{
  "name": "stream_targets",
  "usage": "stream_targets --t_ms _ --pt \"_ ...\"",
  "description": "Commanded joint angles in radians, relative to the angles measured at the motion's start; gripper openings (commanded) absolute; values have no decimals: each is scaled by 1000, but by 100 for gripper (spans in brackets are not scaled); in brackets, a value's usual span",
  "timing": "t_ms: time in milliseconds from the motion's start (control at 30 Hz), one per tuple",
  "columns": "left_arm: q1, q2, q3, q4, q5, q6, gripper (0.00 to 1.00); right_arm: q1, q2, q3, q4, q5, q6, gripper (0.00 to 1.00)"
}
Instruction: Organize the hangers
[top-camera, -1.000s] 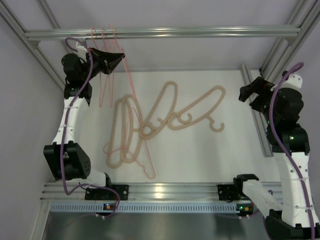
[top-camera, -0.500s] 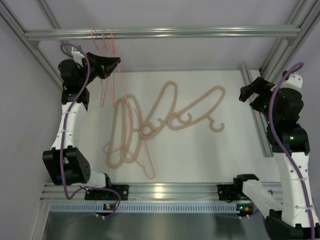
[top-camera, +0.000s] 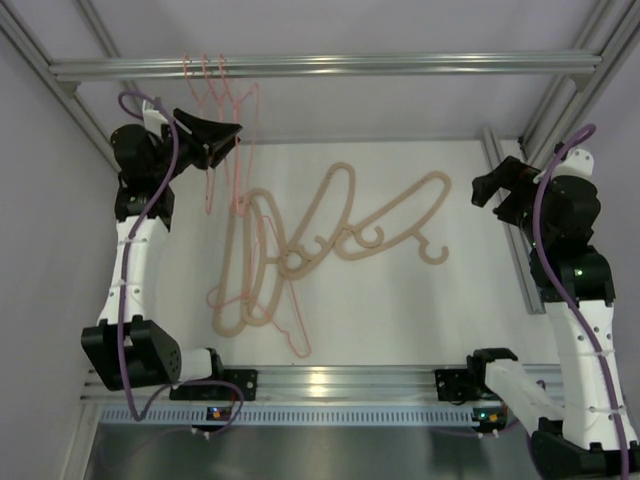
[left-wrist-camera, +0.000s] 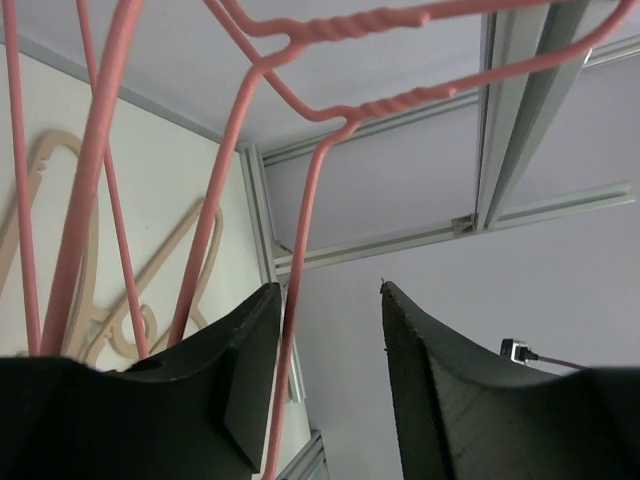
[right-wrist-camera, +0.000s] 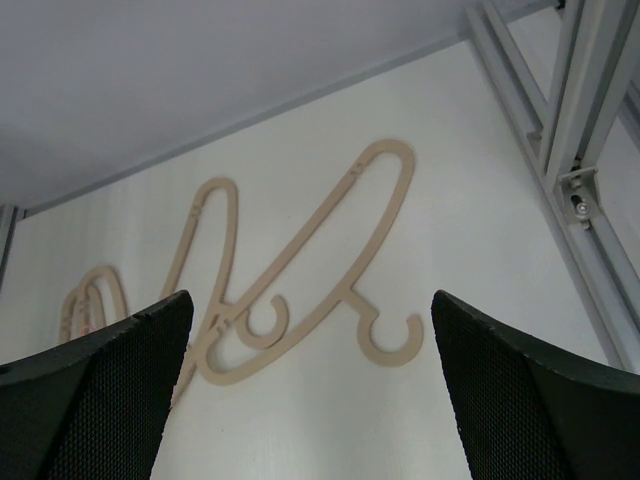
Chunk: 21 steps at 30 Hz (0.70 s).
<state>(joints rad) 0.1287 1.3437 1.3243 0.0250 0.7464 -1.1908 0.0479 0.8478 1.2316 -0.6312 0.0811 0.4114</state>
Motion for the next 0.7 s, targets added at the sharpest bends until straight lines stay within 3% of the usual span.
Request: stream_targets --t_ms 0,167,300,500,667 --pt "2 -70 46 -75 24 95 51 -3 28 -20 47 -107 -3 99" --pt "2 -112 88 -180 1 200 52 84 53 -53 108 -97 4 99" --pt "2 -165 122 -340 -96 322 53 378 147 -55 140 89 6 100" --pt "0 -254 179 -503 -278 493 55 617 347 -87 304 124 47 99" --pt "0 -362 141 -573 -462 530 56 838 502 -66 375 215 12 94"
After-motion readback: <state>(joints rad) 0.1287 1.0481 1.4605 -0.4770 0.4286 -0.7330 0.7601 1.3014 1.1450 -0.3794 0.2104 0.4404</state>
